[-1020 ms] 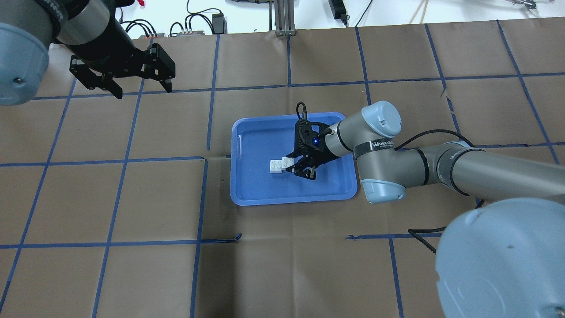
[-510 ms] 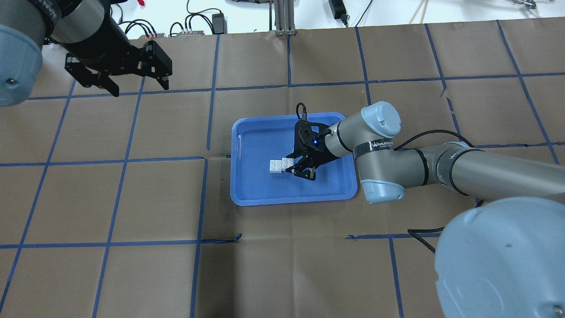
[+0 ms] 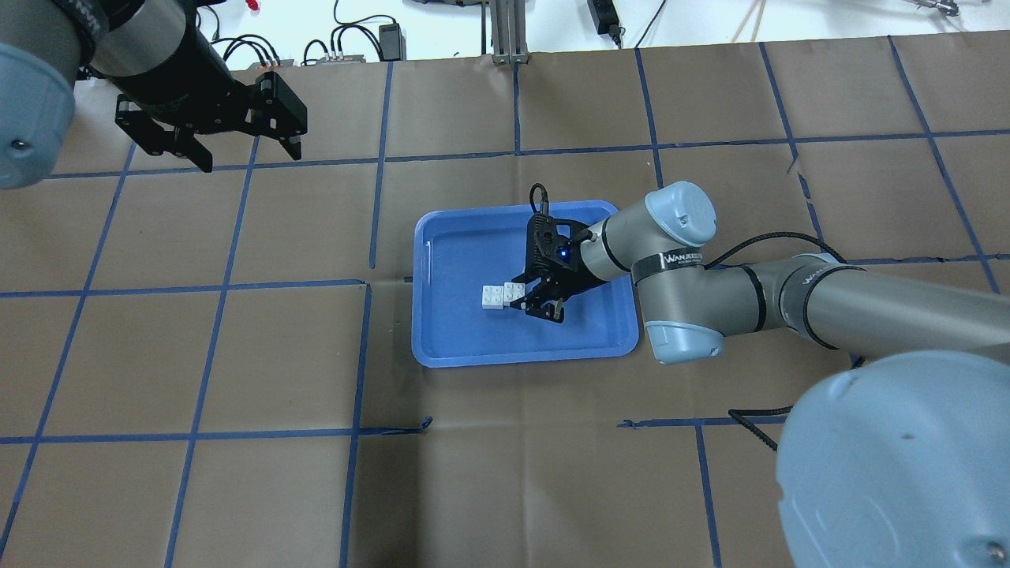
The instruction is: Assemble white blocks and place on blue tray
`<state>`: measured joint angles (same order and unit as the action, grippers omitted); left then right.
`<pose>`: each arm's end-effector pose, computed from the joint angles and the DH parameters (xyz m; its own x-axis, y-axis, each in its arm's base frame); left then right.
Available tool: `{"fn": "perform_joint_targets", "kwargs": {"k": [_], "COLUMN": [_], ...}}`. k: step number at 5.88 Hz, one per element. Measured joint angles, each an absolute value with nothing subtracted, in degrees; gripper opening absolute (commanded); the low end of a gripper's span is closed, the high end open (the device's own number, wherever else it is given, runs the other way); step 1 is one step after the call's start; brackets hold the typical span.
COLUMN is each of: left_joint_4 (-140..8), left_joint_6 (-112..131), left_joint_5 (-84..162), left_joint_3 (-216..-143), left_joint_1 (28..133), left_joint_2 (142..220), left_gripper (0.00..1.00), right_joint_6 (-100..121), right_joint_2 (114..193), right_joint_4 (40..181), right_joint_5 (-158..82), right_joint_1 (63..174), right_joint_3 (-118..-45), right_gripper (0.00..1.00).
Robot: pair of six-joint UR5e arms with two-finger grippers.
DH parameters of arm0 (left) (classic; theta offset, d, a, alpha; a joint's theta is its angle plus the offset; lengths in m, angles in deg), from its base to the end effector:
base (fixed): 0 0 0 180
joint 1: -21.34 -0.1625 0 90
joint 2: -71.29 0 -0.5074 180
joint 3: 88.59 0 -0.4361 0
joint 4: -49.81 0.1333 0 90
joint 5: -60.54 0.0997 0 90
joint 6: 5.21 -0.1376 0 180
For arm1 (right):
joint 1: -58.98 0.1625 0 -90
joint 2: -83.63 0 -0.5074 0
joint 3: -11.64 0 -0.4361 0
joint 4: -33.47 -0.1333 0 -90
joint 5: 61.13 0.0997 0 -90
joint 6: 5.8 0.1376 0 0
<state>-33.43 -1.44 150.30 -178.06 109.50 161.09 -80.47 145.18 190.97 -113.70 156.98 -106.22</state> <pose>-0.1161 -0.5551 0.5520 -0.9952 -0.0967 0.0127 -0.0975 0.9867 -0.1298 0.2987 -0.5666 0.1579 -0.0719 -0.9970 0.0295 -0.7787 0.0376 -0.6263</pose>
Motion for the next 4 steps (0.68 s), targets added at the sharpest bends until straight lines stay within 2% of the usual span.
{"fn": "perform_joint_targets", "kwargs": {"k": [2, 3, 4], "left_joint_4": [-33.4, -33.5, -33.5], "left_joint_6": [-1.4, -1.4, -1.4], "left_joint_5": [150.4, 150.4, 150.5], "left_joint_3": [-178.3, -178.3, -178.4], "left_joint_1": [109.5, 109.5, 109.5], "left_joint_2": [160.9, 160.7, 160.6], "left_gripper": [0.99, 0.99, 0.99], "right_joint_6": [-80.4, -80.4, -80.3], "right_joint_2": [145.2, 145.2, 145.3], "right_joint_4": [191.0, 191.0, 191.0], "right_joint_5": [-113.7, -113.7, -113.8], "right_joint_1": [157.0, 157.0, 157.0], "right_joint_3": [-106.2, -106.2, -106.1], "right_gripper": [0.49, 0.78, 1.0]}}
